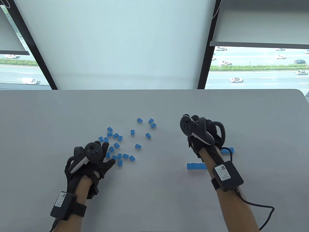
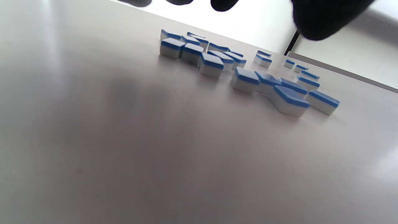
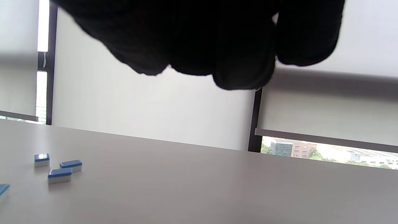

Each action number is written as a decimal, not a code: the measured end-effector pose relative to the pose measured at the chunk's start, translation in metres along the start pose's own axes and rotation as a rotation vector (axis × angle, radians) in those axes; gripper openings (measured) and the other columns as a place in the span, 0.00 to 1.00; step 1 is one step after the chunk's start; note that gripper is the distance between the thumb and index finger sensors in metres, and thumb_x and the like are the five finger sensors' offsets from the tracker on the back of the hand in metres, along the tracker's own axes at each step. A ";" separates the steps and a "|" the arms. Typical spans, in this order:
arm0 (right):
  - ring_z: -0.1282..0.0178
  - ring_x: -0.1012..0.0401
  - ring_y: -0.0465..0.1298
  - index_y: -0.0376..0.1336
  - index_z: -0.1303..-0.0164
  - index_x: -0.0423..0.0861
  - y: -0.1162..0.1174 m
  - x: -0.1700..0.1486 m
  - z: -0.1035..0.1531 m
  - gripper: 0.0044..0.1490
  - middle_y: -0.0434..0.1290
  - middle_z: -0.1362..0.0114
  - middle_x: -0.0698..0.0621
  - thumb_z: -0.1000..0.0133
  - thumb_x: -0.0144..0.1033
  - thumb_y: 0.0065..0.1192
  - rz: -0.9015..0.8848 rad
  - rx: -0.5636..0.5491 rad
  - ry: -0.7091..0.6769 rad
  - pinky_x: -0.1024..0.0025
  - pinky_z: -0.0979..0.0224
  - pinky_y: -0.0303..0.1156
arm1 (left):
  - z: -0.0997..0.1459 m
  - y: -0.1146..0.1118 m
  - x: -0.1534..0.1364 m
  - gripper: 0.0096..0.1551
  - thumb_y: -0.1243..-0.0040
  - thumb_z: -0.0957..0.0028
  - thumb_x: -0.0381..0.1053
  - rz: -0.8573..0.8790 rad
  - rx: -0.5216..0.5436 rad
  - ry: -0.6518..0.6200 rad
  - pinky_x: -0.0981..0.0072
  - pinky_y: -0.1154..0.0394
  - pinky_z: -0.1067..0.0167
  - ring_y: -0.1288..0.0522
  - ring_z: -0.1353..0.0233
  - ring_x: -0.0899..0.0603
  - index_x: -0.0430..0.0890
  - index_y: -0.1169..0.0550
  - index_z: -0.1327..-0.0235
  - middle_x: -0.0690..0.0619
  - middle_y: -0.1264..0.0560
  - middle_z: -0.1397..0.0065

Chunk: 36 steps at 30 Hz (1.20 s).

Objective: Build mahjong tile wall

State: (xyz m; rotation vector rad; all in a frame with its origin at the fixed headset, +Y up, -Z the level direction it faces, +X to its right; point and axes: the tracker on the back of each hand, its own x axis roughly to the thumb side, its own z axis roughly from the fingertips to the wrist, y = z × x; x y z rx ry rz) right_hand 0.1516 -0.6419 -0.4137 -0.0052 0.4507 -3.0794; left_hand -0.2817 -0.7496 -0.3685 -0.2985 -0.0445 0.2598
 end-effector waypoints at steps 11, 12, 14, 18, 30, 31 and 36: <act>0.57 0.56 0.82 0.62 0.32 0.58 0.047 -0.115 0.047 0.36 0.78 0.48 0.57 0.52 0.43 0.73 0.013 0.013 0.308 0.53 0.43 0.78 | 0.001 -0.001 -0.001 0.52 0.50 0.53 0.74 0.013 0.000 -0.002 0.21 0.59 0.34 0.53 0.18 0.28 0.57 0.50 0.19 0.48 0.55 0.14; 0.57 0.56 0.82 0.62 0.32 0.58 0.051 -0.117 0.047 0.36 0.78 0.48 0.57 0.52 0.43 0.73 0.015 0.039 0.316 0.52 0.44 0.77 | 0.002 -0.001 -0.001 0.52 0.49 0.54 0.74 0.014 -0.002 -0.002 0.21 0.59 0.34 0.53 0.18 0.28 0.57 0.50 0.19 0.47 0.55 0.14; 0.57 0.56 0.82 0.63 0.32 0.58 0.061 -0.121 0.048 0.36 0.78 0.47 0.57 0.52 0.43 0.73 0.017 0.119 0.315 0.52 0.43 0.77 | 0.002 -0.003 -0.002 0.52 0.50 0.54 0.74 0.020 -0.008 0.001 0.21 0.59 0.34 0.53 0.18 0.28 0.57 0.50 0.19 0.48 0.55 0.14; 0.56 0.55 0.82 0.63 0.33 0.60 0.079 -0.123 0.048 0.35 0.78 0.46 0.56 0.52 0.44 0.73 0.037 0.222 0.290 0.52 0.42 0.77 | 0.003 -0.004 -0.003 0.51 0.50 0.53 0.74 0.031 -0.008 0.000 0.21 0.59 0.34 0.53 0.18 0.28 0.57 0.50 0.19 0.47 0.55 0.14; 0.52 0.53 0.81 0.63 0.32 0.62 0.097 -0.113 0.047 0.35 0.76 0.43 0.55 0.52 0.43 0.72 0.074 0.299 0.245 0.51 0.39 0.75 | 0.004 -0.008 -0.006 0.51 0.50 0.53 0.74 0.067 -0.032 -0.003 0.21 0.59 0.34 0.53 0.18 0.28 0.57 0.50 0.19 0.47 0.55 0.14; 0.52 0.54 0.81 0.63 0.33 0.62 0.098 -0.112 0.047 0.35 0.76 0.43 0.55 0.52 0.43 0.72 0.078 0.299 0.242 0.51 0.39 0.75 | 0.004 -0.008 -0.007 0.51 0.50 0.53 0.74 0.068 -0.034 -0.002 0.21 0.59 0.34 0.53 0.18 0.28 0.57 0.50 0.19 0.47 0.55 0.14; 0.52 0.53 0.81 0.63 0.32 0.61 0.098 -0.111 0.047 0.35 0.76 0.43 0.55 0.52 0.43 0.72 0.076 0.323 0.242 0.50 0.39 0.75 | 0.004 -0.008 -0.006 0.51 0.50 0.53 0.74 0.068 -0.036 -0.004 0.21 0.59 0.34 0.53 0.18 0.28 0.57 0.50 0.19 0.47 0.55 0.14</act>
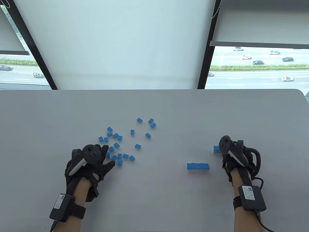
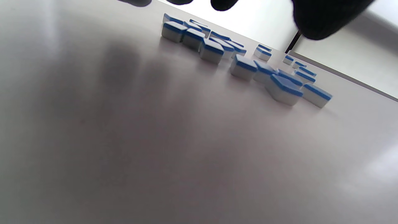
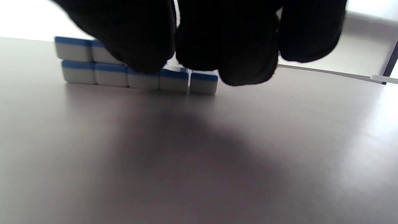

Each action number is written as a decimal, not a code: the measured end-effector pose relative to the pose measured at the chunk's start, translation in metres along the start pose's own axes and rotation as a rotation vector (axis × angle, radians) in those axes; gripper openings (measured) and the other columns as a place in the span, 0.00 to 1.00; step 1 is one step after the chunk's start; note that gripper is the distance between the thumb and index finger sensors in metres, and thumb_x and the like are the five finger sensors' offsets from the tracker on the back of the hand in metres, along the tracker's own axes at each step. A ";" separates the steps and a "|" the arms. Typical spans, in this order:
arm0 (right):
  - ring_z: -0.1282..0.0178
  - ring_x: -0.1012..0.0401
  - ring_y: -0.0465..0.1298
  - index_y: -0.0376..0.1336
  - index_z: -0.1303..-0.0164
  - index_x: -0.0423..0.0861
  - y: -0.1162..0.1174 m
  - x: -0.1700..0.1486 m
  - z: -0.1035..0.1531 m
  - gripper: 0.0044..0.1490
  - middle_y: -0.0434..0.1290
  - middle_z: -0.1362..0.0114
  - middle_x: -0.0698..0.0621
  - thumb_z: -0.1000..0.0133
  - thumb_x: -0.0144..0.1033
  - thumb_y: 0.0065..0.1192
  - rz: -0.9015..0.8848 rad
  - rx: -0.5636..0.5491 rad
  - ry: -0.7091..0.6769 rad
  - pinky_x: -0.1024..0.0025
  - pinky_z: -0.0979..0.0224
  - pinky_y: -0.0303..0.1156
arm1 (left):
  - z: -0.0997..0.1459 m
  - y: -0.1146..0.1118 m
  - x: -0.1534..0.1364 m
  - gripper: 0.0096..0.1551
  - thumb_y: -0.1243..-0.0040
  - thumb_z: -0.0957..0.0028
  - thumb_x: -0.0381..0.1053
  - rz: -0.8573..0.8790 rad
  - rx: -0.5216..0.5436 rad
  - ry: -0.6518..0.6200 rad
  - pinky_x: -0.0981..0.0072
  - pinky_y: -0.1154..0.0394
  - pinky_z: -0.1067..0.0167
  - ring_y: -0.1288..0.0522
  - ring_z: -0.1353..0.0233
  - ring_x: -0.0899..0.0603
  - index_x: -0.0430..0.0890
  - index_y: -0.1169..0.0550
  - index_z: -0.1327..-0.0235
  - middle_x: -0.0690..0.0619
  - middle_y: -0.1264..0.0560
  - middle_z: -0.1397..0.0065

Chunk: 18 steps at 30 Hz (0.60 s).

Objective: Build mahjong tile wall

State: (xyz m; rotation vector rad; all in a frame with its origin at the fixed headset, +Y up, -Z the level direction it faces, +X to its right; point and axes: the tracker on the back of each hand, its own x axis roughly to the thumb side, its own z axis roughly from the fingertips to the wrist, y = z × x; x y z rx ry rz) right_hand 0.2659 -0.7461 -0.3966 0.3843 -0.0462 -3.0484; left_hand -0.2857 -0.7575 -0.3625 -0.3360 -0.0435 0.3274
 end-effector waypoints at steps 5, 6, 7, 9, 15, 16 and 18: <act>0.50 0.53 0.80 0.61 0.30 0.61 -0.001 -0.001 0.000 0.37 0.75 0.41 0.54 0.52 0.44 0.72 -0.011 0.002 -0.003 0.50 0.38 0.75 | 0.000 0.000 0.001 0.51 0.50 0.53 0.74 -0.003 -0.003 0.000 0.21 0.59 0.34 0.53 0.18 0.28 0.57 0.49 0.19 0.47 0.55 0.14; 0.50 0.52 0.80 0.60 0.29 0.60 -0.002 0.000 0.001 0.38 0.75 0.40 0.54 0.52 0.44 0.72 -0.017 -0.002 -0.004 0.50 0.38 0.74 | -0.001 0.001 0.001 0.52 0.50 0.53 0.74 -0.003 -0.001 0.001 0.21 0.59 0.34 0.53 0.18 0.27 0.57 0.50 0.19 0.47 0.55 0.14; 0.49 0.52 0.80 0.60 0.29 0.59 -0.004 0.000 0.002 0.39 0.75 0.40 0.54 0.51 0.44 0.72 -0.020 -0.007 -0.005 0.50 0.37 0.74 | -0.001 0.001 0.001 0.51 0.50 0.53 0.74 -0.005 -0.001 0.001 0.21 0.59 0.34 0.53 0.18 0.28 0.57 0.50 0.19 0.47 0.55 0.14; 0.48 0.52 0.80 0.58 0.28 0.57 -0.014 0.003 0.005 0.41 0.74 0.38 0.54 0.52 0.45 0.72 -0.029 -0.031 -0.015 0.49 0.37 0.74 | 0.000 0.002 0.002 0.52 0.49 0.54 0.74 -0.013 0.007 0.002 0.21 0.59 0.34 0.53 0.18 0.28 0.57 0.49 0.19 0.47 0.55 0.14; 0.46 0.52 0.79 0.56 0.26 0.56 -0.050 0.043 0.009 0.44 0.71 0.33 0.53 0.52 0.47 0.73 -0.118 -0.101 -0.119 0.49 0.35 0.73 | -0.001 0.007 0.007 0.52 0.50 0.54 0.74 -0.042 0.022 -0.002 0.21 0.59 0.34 0.53 0.18 0.28 0.57 0.50 0.19 0.47 0.55 0.14; 0.45 0.52 0.79 0.56 0.25 0.56 -0.057 0.057 0.007 0.44 0.71 0.32 0.53 0.52 0.47 0.73 -0.126 -0.098 -0.148 0.49 0.35 0.73 | -0.001 0.008 0.007 0.52 0.50 0.53 0.74 -0.048 0.026 0.000 0.21 0.59 0.34 0.53 0.18 0.28 0.57 0.50 0.19 0.47 0.55 0.14; 0.42 0.52 0.78 0.55 0.25 0.56 -0.065 0.080 0.003 0.45 0.69 0.29 0.54 0.52 0.48 0.73 -0.129 -0.088 -0.199 0.49 0.33 0.72 | 0.000 0.009 0.008 0.52 0.50 0.53 0.74 -0.054 0.033 0.002 0.21 0.59 0.34 0.53 0.18 0.28 0.57 0.50 0.19 0.47 0.55 0.14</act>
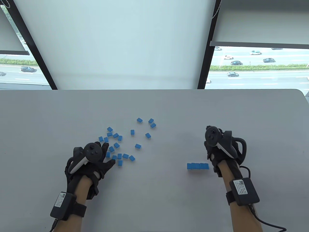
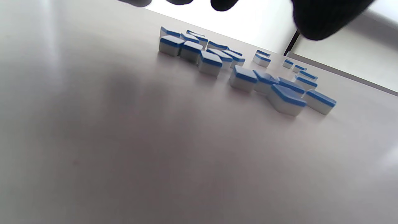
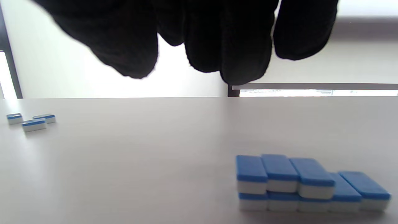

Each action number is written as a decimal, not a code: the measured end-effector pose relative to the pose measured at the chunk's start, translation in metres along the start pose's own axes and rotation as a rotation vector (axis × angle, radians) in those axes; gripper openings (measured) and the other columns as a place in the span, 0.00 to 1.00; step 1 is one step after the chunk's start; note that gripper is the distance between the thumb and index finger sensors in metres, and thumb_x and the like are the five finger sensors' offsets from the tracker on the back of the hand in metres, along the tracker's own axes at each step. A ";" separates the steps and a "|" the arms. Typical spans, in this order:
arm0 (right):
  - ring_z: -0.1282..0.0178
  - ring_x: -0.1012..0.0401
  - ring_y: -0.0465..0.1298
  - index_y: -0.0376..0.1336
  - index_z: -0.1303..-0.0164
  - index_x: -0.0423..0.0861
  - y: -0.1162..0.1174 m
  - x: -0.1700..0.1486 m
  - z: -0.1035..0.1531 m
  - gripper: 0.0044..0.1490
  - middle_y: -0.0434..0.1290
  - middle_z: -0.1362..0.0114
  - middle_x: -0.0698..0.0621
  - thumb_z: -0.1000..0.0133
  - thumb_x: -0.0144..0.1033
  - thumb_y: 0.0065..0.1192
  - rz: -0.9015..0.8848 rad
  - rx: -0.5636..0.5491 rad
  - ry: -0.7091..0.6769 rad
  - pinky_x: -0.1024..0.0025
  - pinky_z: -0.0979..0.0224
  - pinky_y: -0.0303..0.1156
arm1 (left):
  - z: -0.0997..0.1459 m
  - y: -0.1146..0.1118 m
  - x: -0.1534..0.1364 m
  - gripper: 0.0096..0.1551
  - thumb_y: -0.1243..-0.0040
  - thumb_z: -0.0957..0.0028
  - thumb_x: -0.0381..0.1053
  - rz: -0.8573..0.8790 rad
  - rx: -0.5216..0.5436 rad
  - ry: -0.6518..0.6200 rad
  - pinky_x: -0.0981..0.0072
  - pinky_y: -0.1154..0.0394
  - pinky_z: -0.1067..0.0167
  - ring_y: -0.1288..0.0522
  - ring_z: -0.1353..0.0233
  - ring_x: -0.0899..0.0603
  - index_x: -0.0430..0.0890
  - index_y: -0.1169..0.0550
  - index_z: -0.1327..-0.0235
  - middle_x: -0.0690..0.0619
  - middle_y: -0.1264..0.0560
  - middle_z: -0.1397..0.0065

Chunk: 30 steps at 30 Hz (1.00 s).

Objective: Build mahjong tile wall

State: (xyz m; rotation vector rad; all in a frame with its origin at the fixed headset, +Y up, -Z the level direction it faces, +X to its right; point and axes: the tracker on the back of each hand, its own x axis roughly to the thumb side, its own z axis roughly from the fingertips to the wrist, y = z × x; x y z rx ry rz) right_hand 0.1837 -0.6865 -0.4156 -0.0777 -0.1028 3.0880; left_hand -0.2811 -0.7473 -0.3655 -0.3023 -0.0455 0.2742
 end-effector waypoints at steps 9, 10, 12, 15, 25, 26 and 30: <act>0.36 0.53 0.76 0.53 0.25 0.62 0.016 0.148 -0.046 0.47 0.66 0.24 0.58 0.52 0.47 0.75 0.041 0.158 -0.287 0.49 0.28 0.70 | 0.000 0.001 -0.001 0.51 0.50 0.53 0.74 -0.001 0.008 0.001 0.21 0.59 0.34 0.53 0.18 0.28 0.57 0.50 0.19 0.47 0.55 0.14; 0.35 0.53 0.76 0.53 0.25 0.62 0.021 0.158 -0.049 0.46 0.65 0.24 0.58 0.52 0.46 0.75 0.044 0.181 -0.294 0.49 0.28 0.69 | 0.000 0.001 -0.001 0.52 0.50 0.53 0.74 -0.001 0.008 0.002 0.21 0.59 0.34 0.53 0.18 0.28 0.57 0.50 0.19 0.47 0.55 0.14; 0.35 0.53 0.76 0.53 0.25 0.64 0.033 0.180 -0.053 0.46 0.65 0.23 0.59 0.52 0.46 0.75 0.073 0.211 -0.320 0.49 0.28 0.69 | 0.000 0.001 -0.002 0.52 0.50 0.54 0.74 0.002 0.007 0.002 0.21 0.59 0.34 0.53 0.18 0.28 0.57 0.50 0.19 0.47 0.55 0.14; 0.35 0.53 0.77 0.54 0.26 0.67 0.047 0.199 -0.057 0.45 0.66 0.23 0.60 0.52 0.46 0.76 0.113 0.241 -0.334 0.50 0.28 0.70 | 0.000 0.001 -0.002 0.52 0.50 0.53 0.74 0.000 0.010 0.001 0.21 0.59 0.34 0.53 0.18 0.28 0.57 0.50 0.19 0.47 0.55 0.14; 0.38 0.54 0.77 0.54 0.29 0.71 0.077 0.209 -0.067 0.42 0.66 0.26 0.60 0.50 0.43 0.74 0.163 0.315 -0.285 0.51 0.28 0.69 | 0.000 0.001 -0.001 0.52 0.50 0.53 0.74 -0.013 0.008 0.005 0.21 0.59 0.34 0.53 0.18 0.28 0.57 0.50 0.19 0.47 0.55 0.14; 0.38 0.55 0.77 0.55 0.29 0.71 0.077 0.210 -0.067 0.42 0.66 0.26 0.60 0.50 0.43 0.73 0.172 0.316 -0.287 0.51 0.28 0.69 | 0.000 0.001 -0.001 0.52 0.50 0.53 0.74 -0.013 0.007 0.005 0.21 0.59 0.34 0.53 0.18 0.28 0.57 0.50 0.19 0.47 0.55 0.14; 0.40 0.55 0.78 0.58 0.32 0.70 0.080 0.217 -0.063 0.36 0.69 0.31 0.61 0.49 0.42 0.71 0.200 0.302 -0.297 0.52 0.28 0.70 | 0.000 0.001 0.000 0.52 0.50 0.53 0.74 -0.021 0.005 0.005 0.21 0.59 0.34 0.53 0.18 0.28 0.57 0.50 0.19 0.47 0.55 0.14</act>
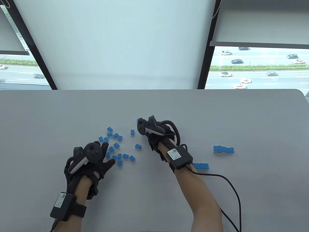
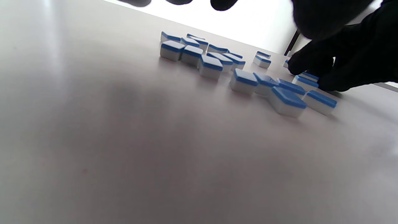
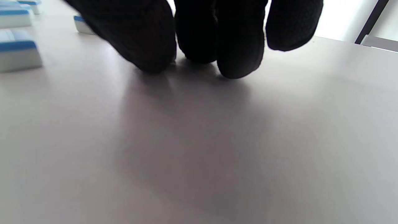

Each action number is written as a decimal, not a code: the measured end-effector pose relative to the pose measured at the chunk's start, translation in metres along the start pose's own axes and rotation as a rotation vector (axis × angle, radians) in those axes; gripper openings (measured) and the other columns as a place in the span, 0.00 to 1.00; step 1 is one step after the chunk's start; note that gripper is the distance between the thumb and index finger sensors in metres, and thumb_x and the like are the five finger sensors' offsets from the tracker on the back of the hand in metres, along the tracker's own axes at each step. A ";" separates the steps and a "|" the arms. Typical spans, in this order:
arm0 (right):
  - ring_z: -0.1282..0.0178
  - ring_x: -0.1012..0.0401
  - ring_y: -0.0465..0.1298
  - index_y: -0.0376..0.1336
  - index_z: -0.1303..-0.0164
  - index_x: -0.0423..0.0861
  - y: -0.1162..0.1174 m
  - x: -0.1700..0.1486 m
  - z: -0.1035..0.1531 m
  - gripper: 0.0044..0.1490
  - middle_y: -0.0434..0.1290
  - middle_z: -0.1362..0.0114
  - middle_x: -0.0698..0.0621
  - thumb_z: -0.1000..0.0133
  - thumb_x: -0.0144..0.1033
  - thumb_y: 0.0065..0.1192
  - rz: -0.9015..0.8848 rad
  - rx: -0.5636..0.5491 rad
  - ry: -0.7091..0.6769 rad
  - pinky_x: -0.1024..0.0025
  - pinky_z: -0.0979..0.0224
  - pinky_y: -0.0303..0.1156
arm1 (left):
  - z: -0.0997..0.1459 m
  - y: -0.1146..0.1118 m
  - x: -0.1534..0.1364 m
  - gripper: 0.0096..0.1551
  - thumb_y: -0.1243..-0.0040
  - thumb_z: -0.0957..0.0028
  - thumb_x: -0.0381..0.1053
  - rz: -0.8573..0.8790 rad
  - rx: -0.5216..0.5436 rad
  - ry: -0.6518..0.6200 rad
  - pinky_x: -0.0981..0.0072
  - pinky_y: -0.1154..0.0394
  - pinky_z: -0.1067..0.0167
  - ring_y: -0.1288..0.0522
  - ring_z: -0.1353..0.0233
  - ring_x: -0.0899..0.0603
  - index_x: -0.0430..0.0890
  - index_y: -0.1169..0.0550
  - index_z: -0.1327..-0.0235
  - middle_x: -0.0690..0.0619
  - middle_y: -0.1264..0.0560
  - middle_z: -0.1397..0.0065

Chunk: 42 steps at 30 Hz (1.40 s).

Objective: Build mahjong tile wall

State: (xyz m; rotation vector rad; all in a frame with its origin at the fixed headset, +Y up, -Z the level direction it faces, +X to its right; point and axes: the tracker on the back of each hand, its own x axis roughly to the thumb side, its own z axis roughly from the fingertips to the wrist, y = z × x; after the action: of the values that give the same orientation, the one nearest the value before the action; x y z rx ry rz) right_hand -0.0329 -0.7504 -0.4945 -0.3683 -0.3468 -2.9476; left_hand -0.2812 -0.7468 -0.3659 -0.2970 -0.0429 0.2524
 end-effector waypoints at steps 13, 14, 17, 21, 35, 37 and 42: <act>0.58 0.56 0.83 0.61 0.32 0.49 -0.050 -0.026 0.052 0.38 0.77 0.43 0.51 0.52 0.42 0.72 0.022 -0.177 -0.074 0.52 0.42 0.78 | 0.001 -0.001 0.002 0.52 0.50 0.53 0.74 0.001 0.001 -0.007 0.21 0.59 0.34 0.53 0.18 0.28 0.57 0.50 0.19 0.47 0.55 0.14; 0.58 0.56 0.83 0.61 0.32 0.49 -0.056 -0.034 0.062 0.38 0.77 0.43 0.50 0.52 0.42 0.72 0.011 -0.205 -0.072 0.52 0.42 0.78 | 0.001 -0.001 0.001 0.52 0.50 0.53 0.74 0.002 0.000 -0.007 0.21 0.59 0.34 0.53 0.18 0.28 0.57 0.50 0.19 0.47 0.55 0.14; 0.59 0.56 0.83 0.61 0.32 0.47 -0.068 -0.061 0.088 0.38 0.77 0.44 0.50 0.52 0.41 0.73 -0.027 -0.290 -0.053 0.52 0.43 0.78 | 0.001 -0.001 0.001 0.52 0.50 0.53 0.74 0.006 0.001 -0.005 0.21 0.59 0.34 0.53 0.18 0.28 0.57 0.50 0.19 0.47 0.55 0.14; 0.59 0.56 0.83 0.60 0.32 0.46 -0.072 -0.111 0.124 0.38 0.77 0.44 0.51 0.51 0.41 0.72 -0.173 -0.362 0.010 0.52 0.43 0.78 | 0.001 0.000 0.000 0.52 0.50 0.53 0.74 0.005 0.006 -0.001 0.21 0.59 0.34 0.53 0.18 0.28 0.57 0.50 0.19 0.47 0.55 0.14; 0.59 0.56 0.80 0.59 0.31 0.48 0.006 -0.271 0.199 0.38 0.75 0.44 0.52 0.50 0.41 0.70 -0.302 -0.491 0.412 0.51 0.43 0.76 | 0.002 0.001 -0.003 0.52 0.50 0.53 0.74 0.001 0.002 0.017 0.21 0.59 0.34 0.53 0.18 0.28 0.57 0.50 0.19 0.47 0.55 0.14; 0.59 0.56 0.80 0.59 0.31 0.50 0.020 -0.280 0.195 0.37 0.75 0.44 0.52 0.50 0.41 0.71 -0.290 -0.443 0.450 0.51 0.43 0.76 | 0.001 -0.001 -0.003 0.52 0.50 0.53 0.74 0.003 -0.004 0.019 0.21 0.59 0.34 0.53 0.18 0.28 0.57 0.50 0.19 0.47 0.55 0.14; 0.56 0.56 0.80 0.60 0.31 0.54 0.052 -0.290 0.182 0.36 0.74 0.42 0.52 0.51 0.41 0.71 -0.215 -0.275 0.479 0.51 0.41 0.75 | 0.000 -0.004 -0.005 0.52 0.50 0.53 0.74 0.009 -0.020 0.027 0.21 0.59 0.34 0.53 0.18 0.28 0.57 0.50 0.19 0.47 0.55 0.14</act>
State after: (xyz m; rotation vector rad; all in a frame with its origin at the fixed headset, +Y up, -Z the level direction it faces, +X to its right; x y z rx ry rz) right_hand 0.2947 -0.7207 -0.3875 0.3716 0.0870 -3.1616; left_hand -0.2854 -0.7519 -0.3652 -0.3207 -0.0175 0.2569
